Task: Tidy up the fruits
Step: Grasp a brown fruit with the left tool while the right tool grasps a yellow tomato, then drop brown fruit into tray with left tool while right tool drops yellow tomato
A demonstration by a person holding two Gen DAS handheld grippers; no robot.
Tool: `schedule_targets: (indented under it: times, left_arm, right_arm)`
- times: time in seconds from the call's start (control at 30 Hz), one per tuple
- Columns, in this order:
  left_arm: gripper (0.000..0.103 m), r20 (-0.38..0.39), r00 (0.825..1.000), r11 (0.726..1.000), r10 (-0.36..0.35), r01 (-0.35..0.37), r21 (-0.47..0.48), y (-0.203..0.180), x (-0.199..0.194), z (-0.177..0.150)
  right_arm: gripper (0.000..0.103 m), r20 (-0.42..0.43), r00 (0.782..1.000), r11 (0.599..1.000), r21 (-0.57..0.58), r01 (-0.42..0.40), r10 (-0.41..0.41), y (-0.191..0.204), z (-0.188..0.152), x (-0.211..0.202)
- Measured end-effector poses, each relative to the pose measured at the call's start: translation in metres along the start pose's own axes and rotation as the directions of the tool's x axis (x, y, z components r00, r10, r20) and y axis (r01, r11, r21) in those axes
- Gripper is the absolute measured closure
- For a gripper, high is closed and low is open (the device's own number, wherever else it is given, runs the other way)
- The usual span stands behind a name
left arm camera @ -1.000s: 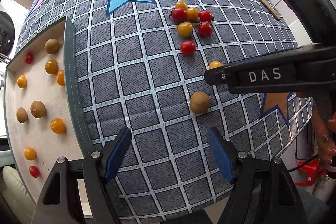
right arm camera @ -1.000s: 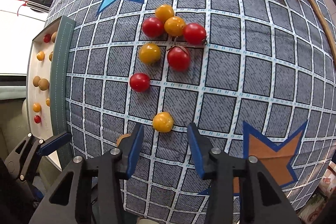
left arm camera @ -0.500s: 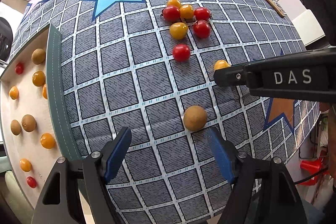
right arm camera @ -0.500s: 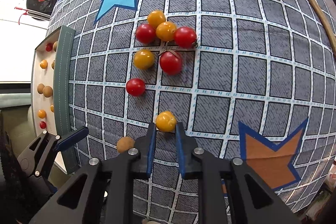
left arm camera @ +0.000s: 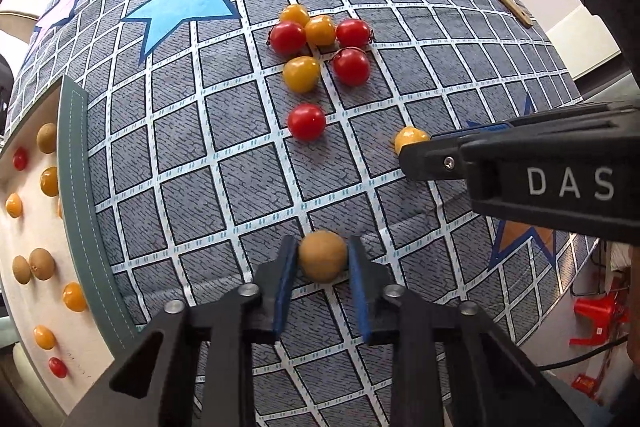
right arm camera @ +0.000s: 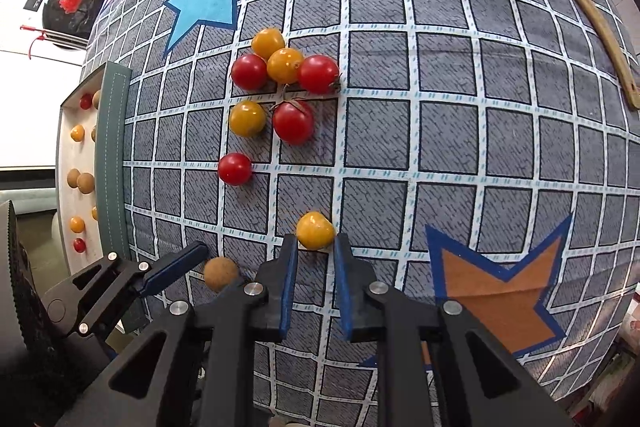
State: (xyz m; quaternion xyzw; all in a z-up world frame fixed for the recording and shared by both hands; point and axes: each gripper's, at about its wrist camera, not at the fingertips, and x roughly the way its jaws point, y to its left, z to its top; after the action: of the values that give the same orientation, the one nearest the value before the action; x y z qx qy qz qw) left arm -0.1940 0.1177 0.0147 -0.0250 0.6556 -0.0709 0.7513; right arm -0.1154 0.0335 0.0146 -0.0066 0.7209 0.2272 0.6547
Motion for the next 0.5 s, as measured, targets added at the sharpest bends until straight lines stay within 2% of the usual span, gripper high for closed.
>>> schedule_targets:
  times: [0.2,0.43,0.5]
  left_arm:
    - [0.078,0.015,0.997,0.993,-0.075,0.076,-0.086,0.034,-0.020,-0.005]
    - [0.078,0.080,0.994,0.986,-0.077,0.088,-0.143,0.064,-0.056,-0.025]
    - [0.078,0.093,0.993,0.983,-0.068,0.083,-0.165,0.075,-0.067,-0.040]
  right_arm:
    - [0.083,0.005,1.000,1.000,-0.005,0.001,-0.001,-0.006,-0.002,-0.009]
    - [0.083,0.021,1.000,0.999,-0.041,-0.016,0.016,0.012,-0.001,-0.023]
    - [0.083,0.030,0.999,0.998,-0.063,-0.019,0.021,0.020,-0.001,-0.029]
